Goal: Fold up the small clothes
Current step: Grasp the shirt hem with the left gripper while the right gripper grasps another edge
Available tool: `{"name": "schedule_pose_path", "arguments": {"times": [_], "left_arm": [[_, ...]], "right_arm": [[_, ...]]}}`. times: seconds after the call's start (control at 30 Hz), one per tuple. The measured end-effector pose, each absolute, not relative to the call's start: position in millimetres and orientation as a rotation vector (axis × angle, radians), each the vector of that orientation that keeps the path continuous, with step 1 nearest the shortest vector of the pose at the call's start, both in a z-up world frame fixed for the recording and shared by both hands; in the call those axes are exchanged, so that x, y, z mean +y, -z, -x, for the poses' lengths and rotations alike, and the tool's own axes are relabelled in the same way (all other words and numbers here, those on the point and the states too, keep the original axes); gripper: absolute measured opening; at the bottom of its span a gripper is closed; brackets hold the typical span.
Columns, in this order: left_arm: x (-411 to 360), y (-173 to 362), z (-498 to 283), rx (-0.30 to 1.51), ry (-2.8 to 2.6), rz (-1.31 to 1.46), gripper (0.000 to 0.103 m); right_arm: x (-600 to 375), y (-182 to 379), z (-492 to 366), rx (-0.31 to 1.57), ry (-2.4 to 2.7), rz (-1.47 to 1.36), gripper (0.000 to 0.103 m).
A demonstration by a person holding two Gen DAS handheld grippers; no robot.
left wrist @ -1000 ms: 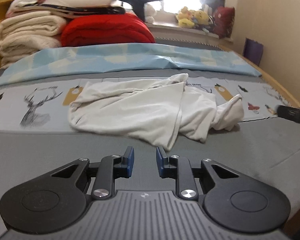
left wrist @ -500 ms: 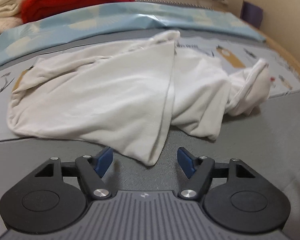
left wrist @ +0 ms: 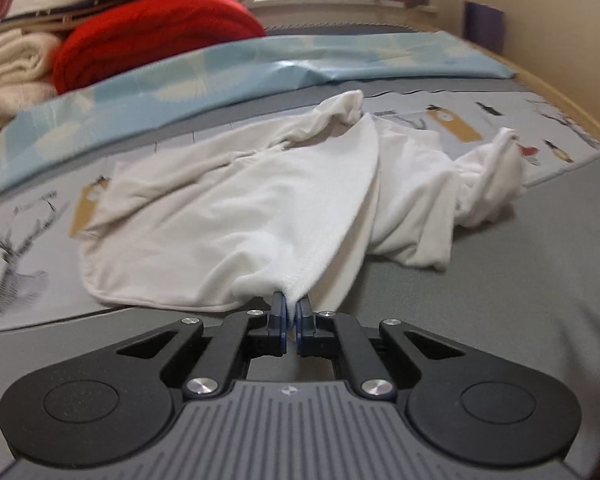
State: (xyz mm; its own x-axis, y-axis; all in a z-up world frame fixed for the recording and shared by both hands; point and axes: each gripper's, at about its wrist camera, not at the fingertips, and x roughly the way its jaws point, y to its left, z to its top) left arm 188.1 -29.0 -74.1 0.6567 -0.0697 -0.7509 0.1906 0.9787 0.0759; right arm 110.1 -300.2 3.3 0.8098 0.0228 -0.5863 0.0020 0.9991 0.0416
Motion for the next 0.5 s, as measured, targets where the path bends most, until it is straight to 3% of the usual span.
{"name": "schedule_pose_path", "arguments": {"times": [0.27,0.5], "left_arm": [[70.4,47.0,-89.4,0.876,0.189,-0.254,0.003],[174.2,70.5,-20.4,1.096,0.136,-0.294,0.003]], "right_arm": [[-288.5,2.5,-93.9,0.645,0.032,-0.083,0.042],[-280.2,8.3,-82.7,0.655,0.058,-0.070,0.042]]}}
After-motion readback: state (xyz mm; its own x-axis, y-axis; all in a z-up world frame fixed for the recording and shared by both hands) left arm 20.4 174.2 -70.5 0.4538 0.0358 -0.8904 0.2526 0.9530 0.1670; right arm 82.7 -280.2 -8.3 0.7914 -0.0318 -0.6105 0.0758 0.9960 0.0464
